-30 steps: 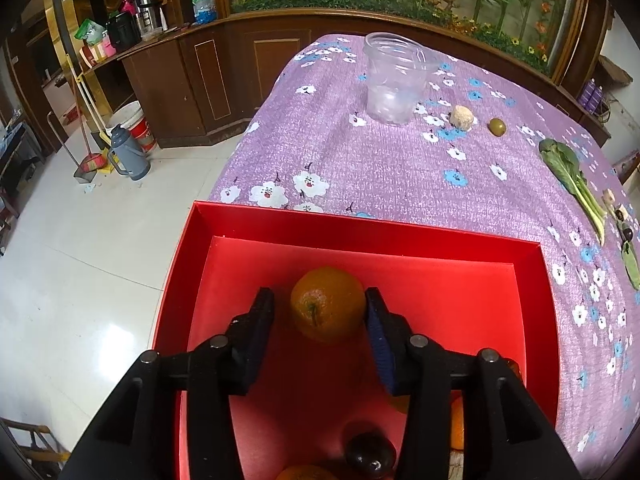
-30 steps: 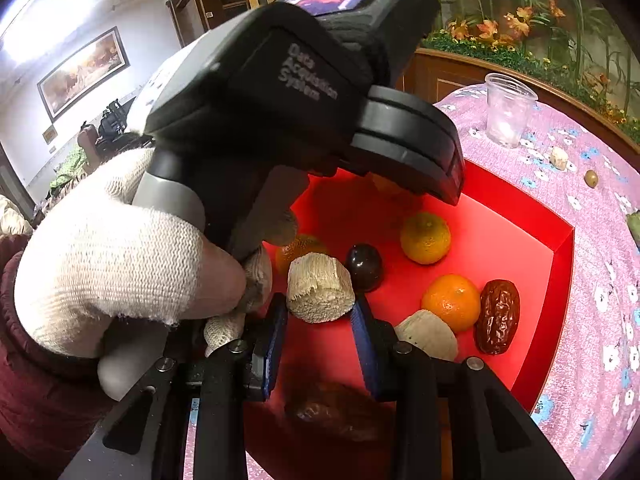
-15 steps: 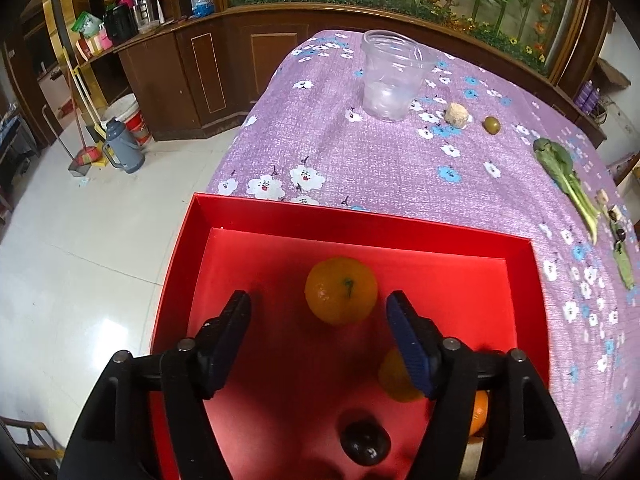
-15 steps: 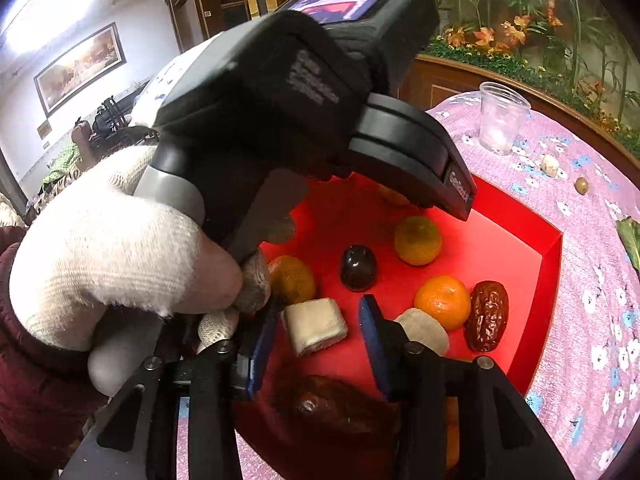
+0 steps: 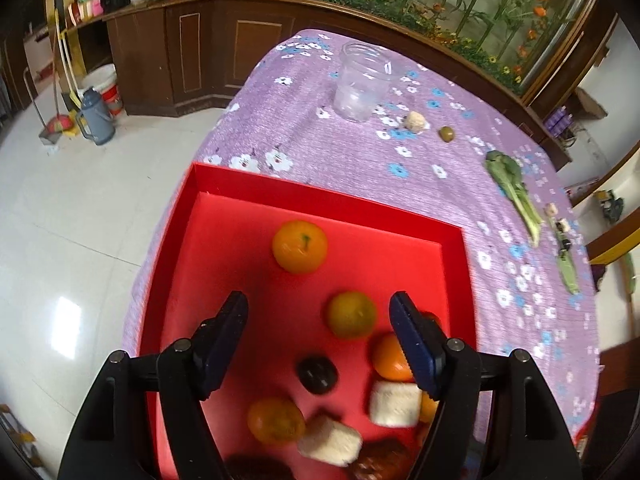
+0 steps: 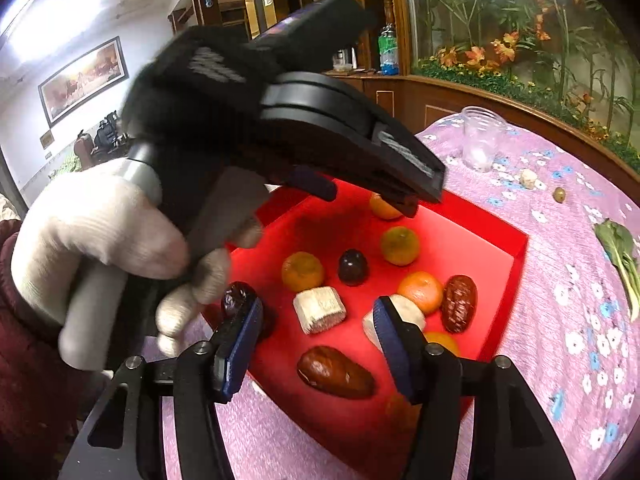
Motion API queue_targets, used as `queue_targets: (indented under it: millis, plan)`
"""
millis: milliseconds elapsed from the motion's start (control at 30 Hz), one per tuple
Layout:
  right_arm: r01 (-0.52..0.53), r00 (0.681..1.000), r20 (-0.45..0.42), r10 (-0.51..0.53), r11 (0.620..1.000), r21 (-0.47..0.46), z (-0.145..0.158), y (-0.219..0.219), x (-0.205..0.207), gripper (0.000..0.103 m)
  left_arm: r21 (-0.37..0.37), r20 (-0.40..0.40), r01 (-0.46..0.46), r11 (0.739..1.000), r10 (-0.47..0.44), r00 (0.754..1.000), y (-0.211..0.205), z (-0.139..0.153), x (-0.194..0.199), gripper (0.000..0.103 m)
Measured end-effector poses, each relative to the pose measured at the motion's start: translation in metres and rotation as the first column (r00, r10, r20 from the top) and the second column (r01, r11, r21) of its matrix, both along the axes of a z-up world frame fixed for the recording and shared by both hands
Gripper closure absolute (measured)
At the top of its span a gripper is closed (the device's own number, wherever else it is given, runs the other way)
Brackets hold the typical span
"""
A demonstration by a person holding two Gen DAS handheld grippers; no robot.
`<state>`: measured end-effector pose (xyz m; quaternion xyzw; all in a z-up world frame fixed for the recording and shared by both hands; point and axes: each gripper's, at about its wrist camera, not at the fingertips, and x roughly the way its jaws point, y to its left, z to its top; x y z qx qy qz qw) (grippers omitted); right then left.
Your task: Organize fruits
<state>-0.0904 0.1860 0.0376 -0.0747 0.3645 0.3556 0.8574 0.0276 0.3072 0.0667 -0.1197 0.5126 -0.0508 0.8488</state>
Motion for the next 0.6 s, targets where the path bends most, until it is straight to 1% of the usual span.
queue_targets:
  millis: [233, 467, 600]
  plan:
    - [0.05, 0.999, 0.0, -0.05, 0.998, 0.029, 0.005, -0.034, -0.01, 0.037, -0.068, -0.013, -0.002, 0.998, 0.001, 1.0, -0.005, 0.006, -0.025, 0.029]
    - [0.109, 0.994, -0.013, -0.109, 0.993, 0.054, 0.008, -0.061, -0.015, 0.037, -0.078, -0.015, 0.014, 0.997, -0.015, 1.0, -0.023, 0.006, -0.058, 0.029]
    - [0.145, 0.989, -0.021, -0.144, 0.987, 0.068, 0.008, -0.079, -0.016, 0.035, -0.104, -0.014, 0.009, 0.995, -0.011, 1.0, -0.029, 0.002, -0.078, 0.029]
